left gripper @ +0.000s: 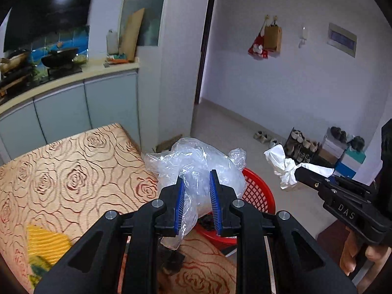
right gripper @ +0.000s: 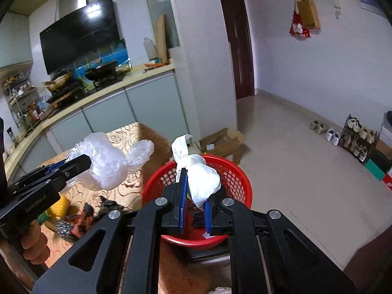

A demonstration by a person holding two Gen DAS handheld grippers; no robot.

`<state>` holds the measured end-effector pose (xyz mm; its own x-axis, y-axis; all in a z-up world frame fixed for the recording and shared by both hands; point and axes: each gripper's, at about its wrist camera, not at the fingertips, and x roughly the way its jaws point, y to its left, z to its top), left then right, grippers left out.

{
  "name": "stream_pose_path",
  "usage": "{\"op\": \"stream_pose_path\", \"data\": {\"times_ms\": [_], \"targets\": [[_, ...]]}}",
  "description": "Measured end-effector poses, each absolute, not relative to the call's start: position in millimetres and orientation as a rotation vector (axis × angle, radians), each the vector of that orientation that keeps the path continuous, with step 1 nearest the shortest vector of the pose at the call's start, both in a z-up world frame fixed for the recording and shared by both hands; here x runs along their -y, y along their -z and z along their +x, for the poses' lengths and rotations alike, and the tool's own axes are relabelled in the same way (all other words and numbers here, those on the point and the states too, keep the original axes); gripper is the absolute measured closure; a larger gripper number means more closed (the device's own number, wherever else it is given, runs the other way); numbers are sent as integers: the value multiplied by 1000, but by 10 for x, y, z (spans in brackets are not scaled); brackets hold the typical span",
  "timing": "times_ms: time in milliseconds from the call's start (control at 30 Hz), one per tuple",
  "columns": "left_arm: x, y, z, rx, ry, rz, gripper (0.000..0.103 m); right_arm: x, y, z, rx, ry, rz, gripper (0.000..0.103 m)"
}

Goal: Collect trash
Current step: 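Carry the clear bag with the left gripper while the right gripper carries the white cloth to the red basket, then open the left gripper over the basket while the right gripper releases the white cloth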

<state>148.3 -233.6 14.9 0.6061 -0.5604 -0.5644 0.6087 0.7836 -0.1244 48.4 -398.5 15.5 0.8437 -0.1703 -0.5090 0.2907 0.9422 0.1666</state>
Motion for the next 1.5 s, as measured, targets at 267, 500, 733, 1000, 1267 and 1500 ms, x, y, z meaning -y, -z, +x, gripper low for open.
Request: {"op": "stream_pose_path", "data": {"times_ms": [267, 500, 733, 1000, 1267, 1500], "targets": [[2691, 161, 1687, -704, 684, 132, 84, 4114, 90, 686, -565, 282, 254, 91], [2833, 344, 1727, -729, 684, 151, 84, 4197, 243, 801, -591, 290, 264, 91], [2907, 429, 1744, -741, 676, 162, 81, 4159, 391, 955, -619, 265, 260, 90], [2931, 442, 1763, -734, 666, 176, 65, 4192, 478, 1003, -645, 245, 290, 72], [2872, 365, 1761, -708, 657, 157, 36, 4212, 437, 926, -627, 240, 324, 61], [2735, 171, 1674, -644, 621, 144, 27, 4185, 294, 759, -562, 276, 325, 42]]}}
